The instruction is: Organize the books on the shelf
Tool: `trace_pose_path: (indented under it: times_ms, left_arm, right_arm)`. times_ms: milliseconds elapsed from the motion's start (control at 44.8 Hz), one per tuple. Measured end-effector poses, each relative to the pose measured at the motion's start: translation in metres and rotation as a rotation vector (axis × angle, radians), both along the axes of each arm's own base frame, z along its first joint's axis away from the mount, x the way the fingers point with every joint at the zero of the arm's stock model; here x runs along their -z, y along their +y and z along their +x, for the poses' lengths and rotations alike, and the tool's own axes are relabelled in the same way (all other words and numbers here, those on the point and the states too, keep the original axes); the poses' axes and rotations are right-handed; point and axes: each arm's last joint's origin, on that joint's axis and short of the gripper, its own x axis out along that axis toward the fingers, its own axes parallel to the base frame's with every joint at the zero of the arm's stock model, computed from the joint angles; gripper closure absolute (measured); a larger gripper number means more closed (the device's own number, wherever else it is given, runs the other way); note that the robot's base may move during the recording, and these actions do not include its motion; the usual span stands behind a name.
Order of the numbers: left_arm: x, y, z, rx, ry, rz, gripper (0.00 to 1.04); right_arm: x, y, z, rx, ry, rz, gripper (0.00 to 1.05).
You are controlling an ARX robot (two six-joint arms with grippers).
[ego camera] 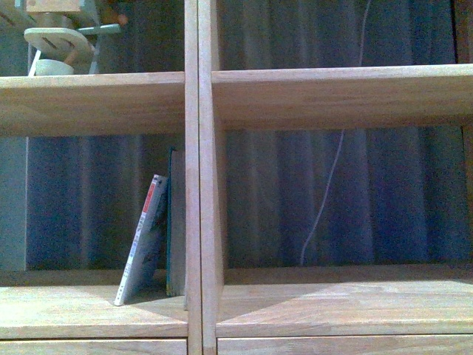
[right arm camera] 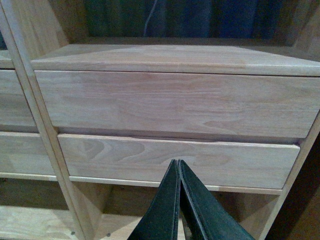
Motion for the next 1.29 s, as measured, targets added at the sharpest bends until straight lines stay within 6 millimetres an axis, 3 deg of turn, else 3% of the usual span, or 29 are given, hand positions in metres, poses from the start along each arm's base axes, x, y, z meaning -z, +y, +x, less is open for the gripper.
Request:
trace_pose_path:
  times_ms: [156,290,312,402,848,1026,1294]
  left_arm:
    - [0.028,0.000,-0.007,-0.002,0.008,-0.012,0.67]
    - [0.049,0.000,-0.012,-0.002,0.007,-0.013,1.00]
    - [0.051,0.000,-0.012,-0.002,0.008,-0.018,1.02]
    - [0.059,0.000,-0.014,-0.002,0.008,-0.018,1.02]
    - [0.083,0.000,-0.029,-0.001,-0.002,-0.018,1.02]
    - [0.097,0.000,-0.029,-0.001,0.001,-0.018,1.02]
    - [0.097,0.000,-0.030,-0.001,-0.003,-0.018,1.02]
  right_arm:
    - [0.000,0.000,0.000,0.000,0.000,0.000,1.02]
    - [0.000,0.000,0.000,0.000,0.000,0.000,1.02]
    - [0.000,0.000,0.000,0.000,0.000,0.000,1.02]
    - [0.000,0.000,0.000,0.000,0.000,-0.001,1.00]
    - [0.000,0.000,0.000,0.000,0.000,-0.001,0.06]
    - [0.000,0.000,0.000,0.000,0.000,-0.001,0.07]
    - [0.000,0.000,0.000,0.000,0.000,-0.001,0.07]
